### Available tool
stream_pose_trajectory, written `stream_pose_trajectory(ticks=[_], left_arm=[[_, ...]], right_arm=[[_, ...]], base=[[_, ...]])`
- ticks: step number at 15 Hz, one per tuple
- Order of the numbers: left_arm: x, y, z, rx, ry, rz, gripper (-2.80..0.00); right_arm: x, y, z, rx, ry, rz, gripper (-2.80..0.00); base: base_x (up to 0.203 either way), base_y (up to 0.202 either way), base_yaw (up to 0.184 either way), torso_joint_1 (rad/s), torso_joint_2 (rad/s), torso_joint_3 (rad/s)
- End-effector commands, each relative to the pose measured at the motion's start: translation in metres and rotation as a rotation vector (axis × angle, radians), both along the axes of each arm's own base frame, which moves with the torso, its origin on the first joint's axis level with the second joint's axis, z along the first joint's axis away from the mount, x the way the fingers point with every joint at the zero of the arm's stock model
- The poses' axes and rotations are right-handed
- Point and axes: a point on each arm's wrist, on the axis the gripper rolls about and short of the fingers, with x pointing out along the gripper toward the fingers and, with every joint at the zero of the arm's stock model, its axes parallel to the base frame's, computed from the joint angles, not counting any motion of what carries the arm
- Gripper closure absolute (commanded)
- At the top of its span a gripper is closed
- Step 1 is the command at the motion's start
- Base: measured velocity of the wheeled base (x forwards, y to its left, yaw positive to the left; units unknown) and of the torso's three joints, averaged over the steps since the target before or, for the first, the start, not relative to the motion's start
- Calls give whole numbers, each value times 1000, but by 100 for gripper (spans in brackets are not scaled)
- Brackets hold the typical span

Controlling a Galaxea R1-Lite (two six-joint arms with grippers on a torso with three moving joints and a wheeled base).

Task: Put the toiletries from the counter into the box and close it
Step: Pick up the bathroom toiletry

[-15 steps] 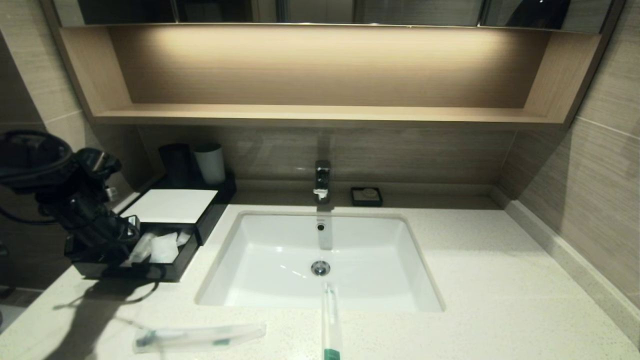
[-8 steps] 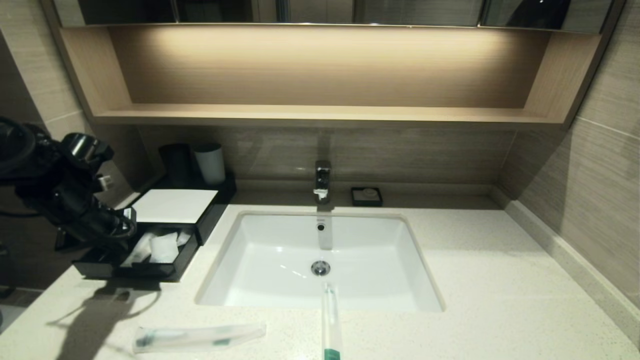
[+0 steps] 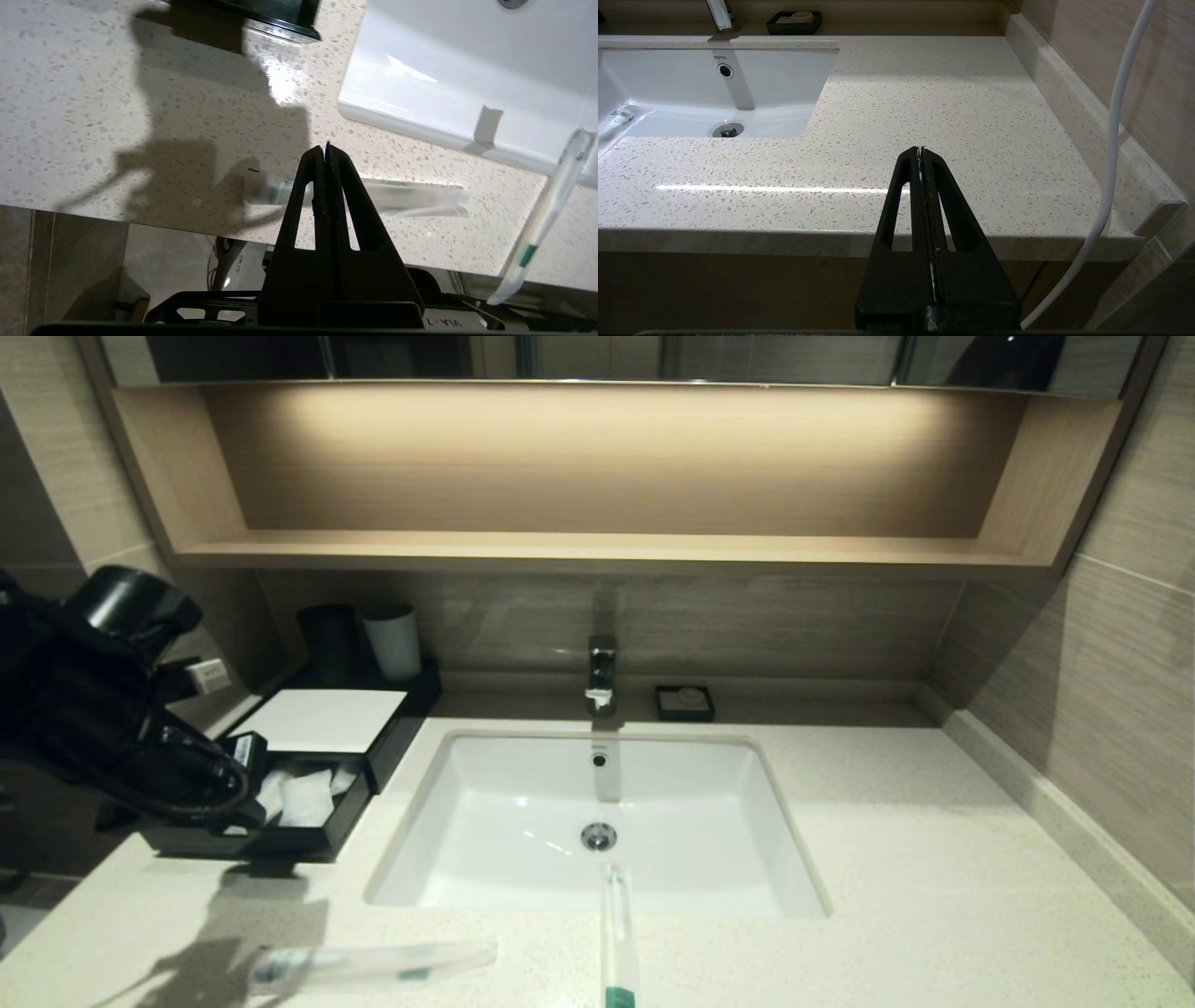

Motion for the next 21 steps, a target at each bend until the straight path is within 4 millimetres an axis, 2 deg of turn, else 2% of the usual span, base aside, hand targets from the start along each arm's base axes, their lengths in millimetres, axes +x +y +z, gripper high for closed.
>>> stream_pose_trajectory(ticks=[1,4,9,11,16,21], left_arm=[[-14,-13,11,-24,-35,-58,0],[-22,-37,13,-30,-22,-149,0],[-46,-85,22,-63,7,-263,0],[-52,-85,15,-11,39,-270,0],[-70,-75,10,186,14,-459,0],[-67,-93,7,163,31,-488,0]], right_arm=[[0,0,0,0,1,0,0],[0,0,0,0,1,0,0],[0,0,0,0,1,0,0],[0,0,0,0,1,0,0],[0,0,0,0,1,0,0],[0,0,0,0,1,0,0]], base=[[0,0,0,0,0,0],[0,0,0,0,0,0],[0,0,0,0,0,0],[0,0,0,0,0,0],[0,0,0,0,0,0],[0,0,0,0,0,0]])
